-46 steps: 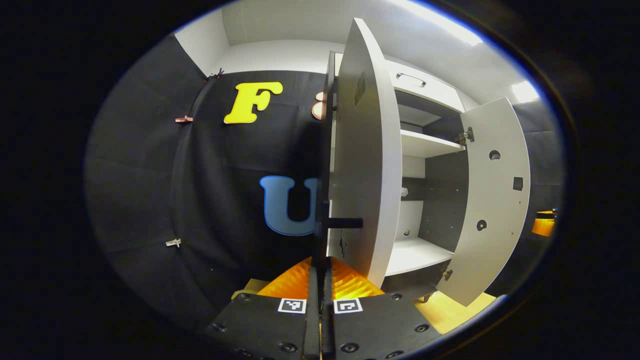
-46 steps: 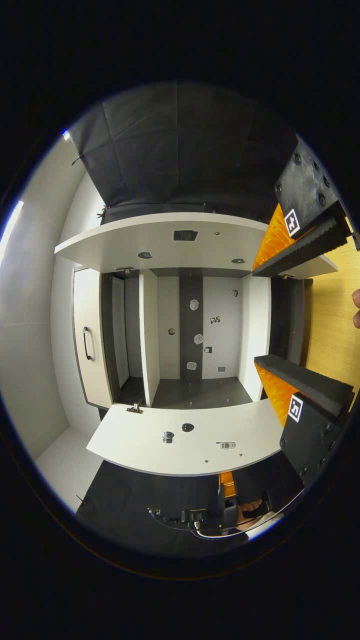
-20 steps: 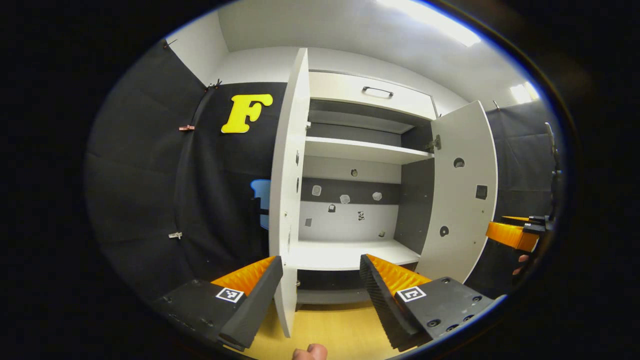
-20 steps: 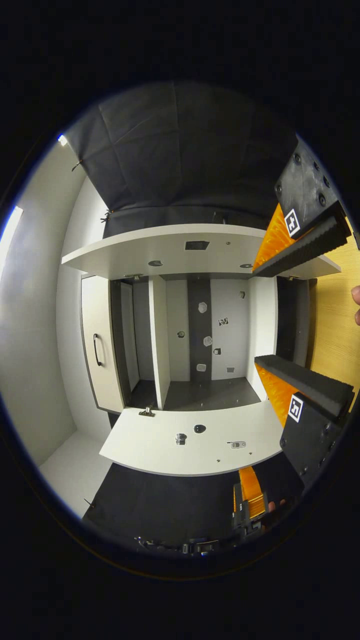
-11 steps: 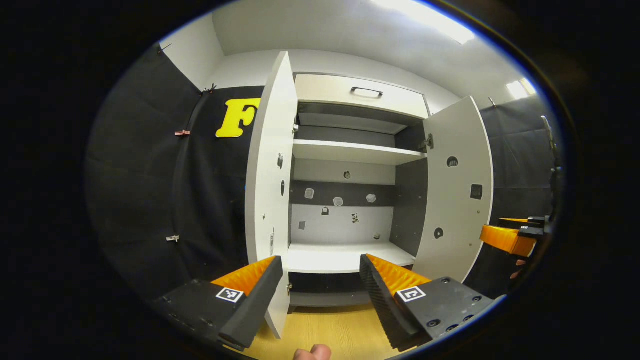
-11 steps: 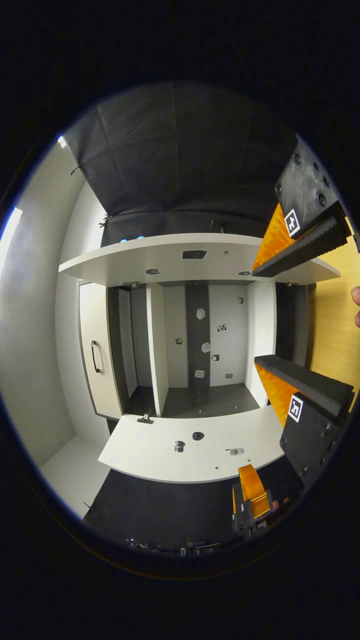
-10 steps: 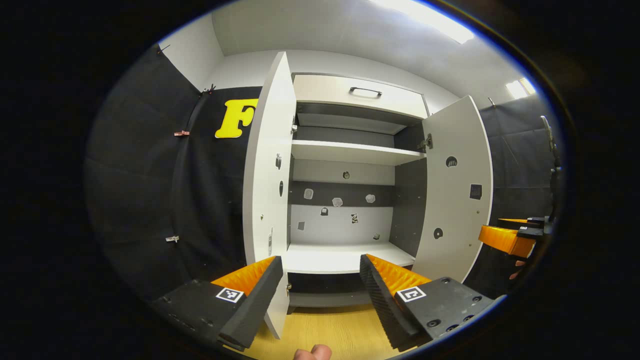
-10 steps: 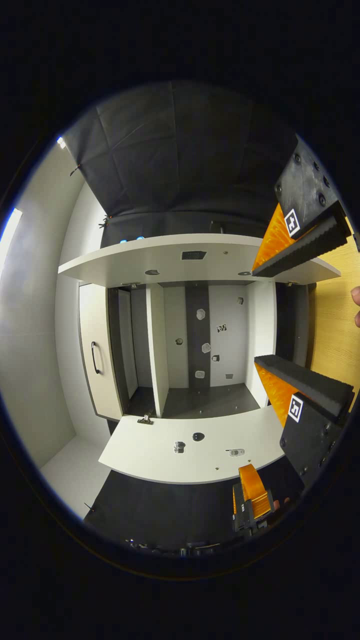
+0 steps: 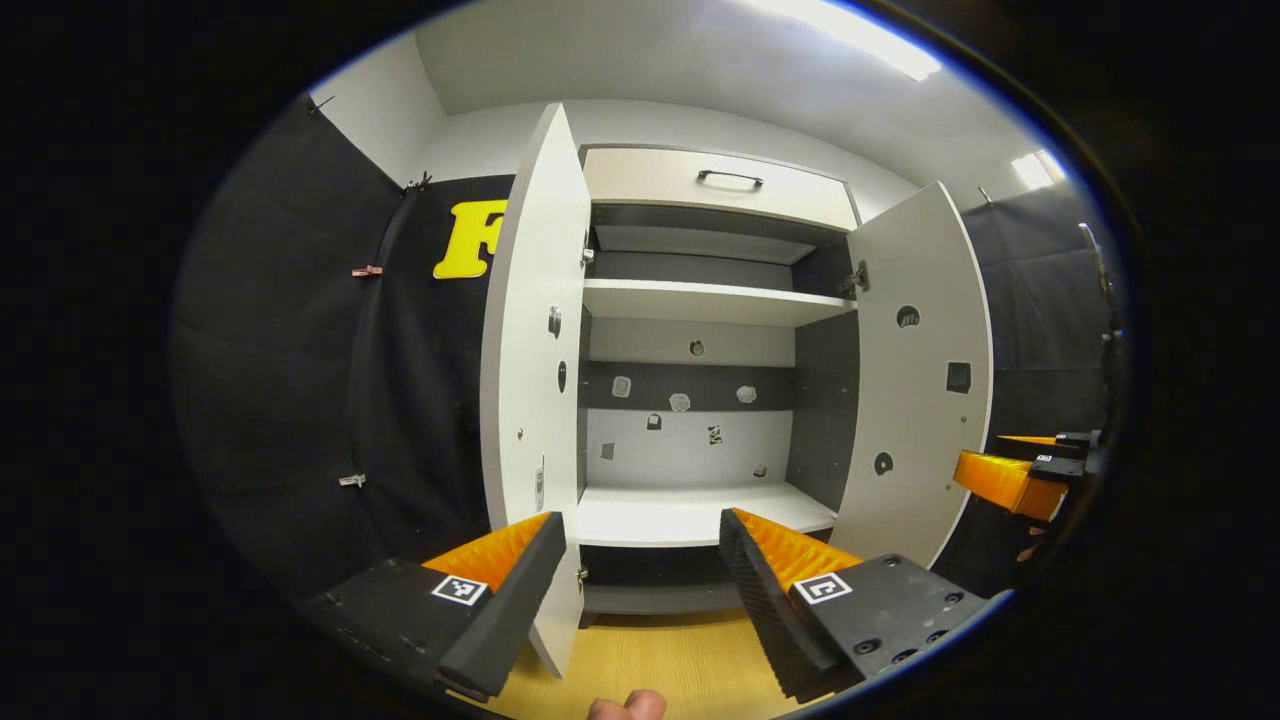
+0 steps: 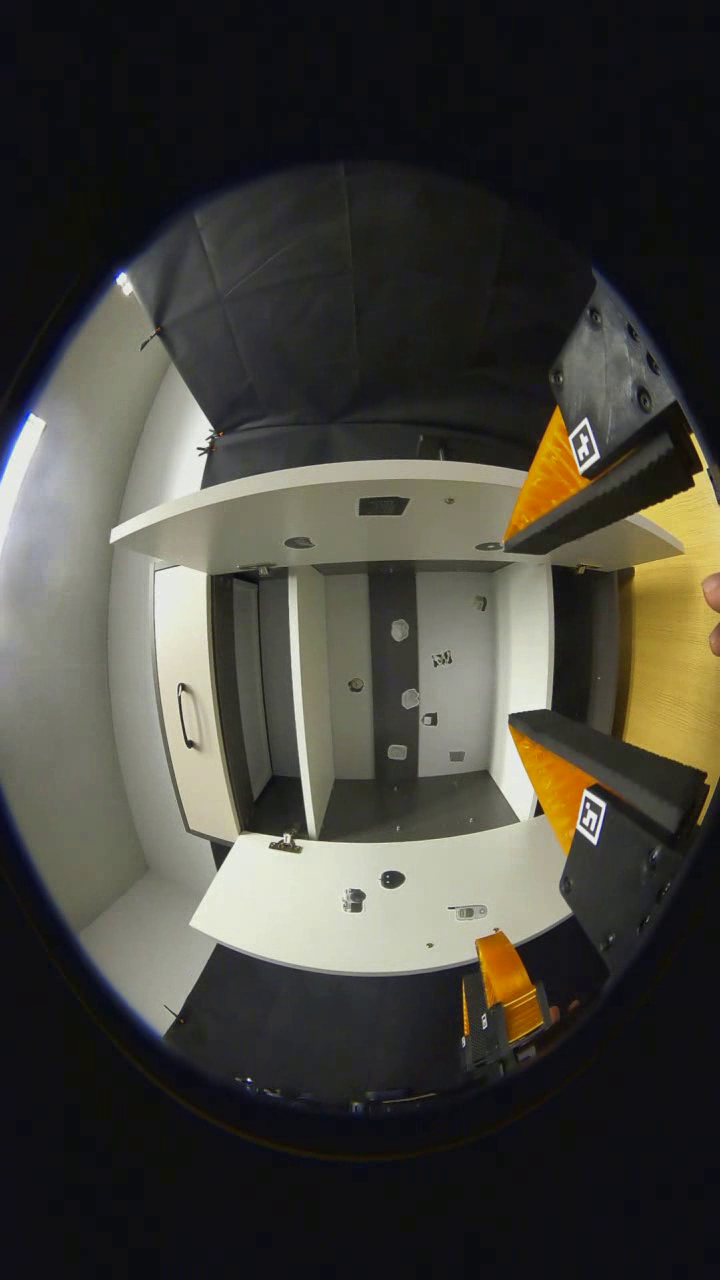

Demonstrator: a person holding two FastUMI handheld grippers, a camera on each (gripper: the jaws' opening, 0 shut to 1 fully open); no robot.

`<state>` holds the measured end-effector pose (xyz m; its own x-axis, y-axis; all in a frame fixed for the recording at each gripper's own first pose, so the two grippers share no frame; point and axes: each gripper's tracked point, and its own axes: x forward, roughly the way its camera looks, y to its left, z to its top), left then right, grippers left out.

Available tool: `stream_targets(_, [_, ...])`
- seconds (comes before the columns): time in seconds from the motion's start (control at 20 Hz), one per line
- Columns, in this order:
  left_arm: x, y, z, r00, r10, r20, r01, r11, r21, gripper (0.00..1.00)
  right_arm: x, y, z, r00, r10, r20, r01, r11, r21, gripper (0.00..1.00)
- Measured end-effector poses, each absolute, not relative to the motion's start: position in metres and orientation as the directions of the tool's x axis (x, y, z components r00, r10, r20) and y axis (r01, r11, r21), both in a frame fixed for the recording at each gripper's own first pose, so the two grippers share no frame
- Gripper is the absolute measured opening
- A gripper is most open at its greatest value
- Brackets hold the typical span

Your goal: Open the right door of the double-door shoe cabinet with the right hand, and open the left door with the left hand.

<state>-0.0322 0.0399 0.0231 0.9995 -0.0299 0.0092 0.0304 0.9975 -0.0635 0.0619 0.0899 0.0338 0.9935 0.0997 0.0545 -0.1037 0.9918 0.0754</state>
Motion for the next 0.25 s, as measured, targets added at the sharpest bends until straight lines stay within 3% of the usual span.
stream_targets(0.25, [-0.0301, 0.0386, 0.0243, 0.999, -0.032, 0.013, 0.033, 0.999, -0.044, 0.95, 0.0625, 0.0919, 0.0324, 0.993, 0.104, 0.051, -0.108, 0.992, 0.071, 0.98])
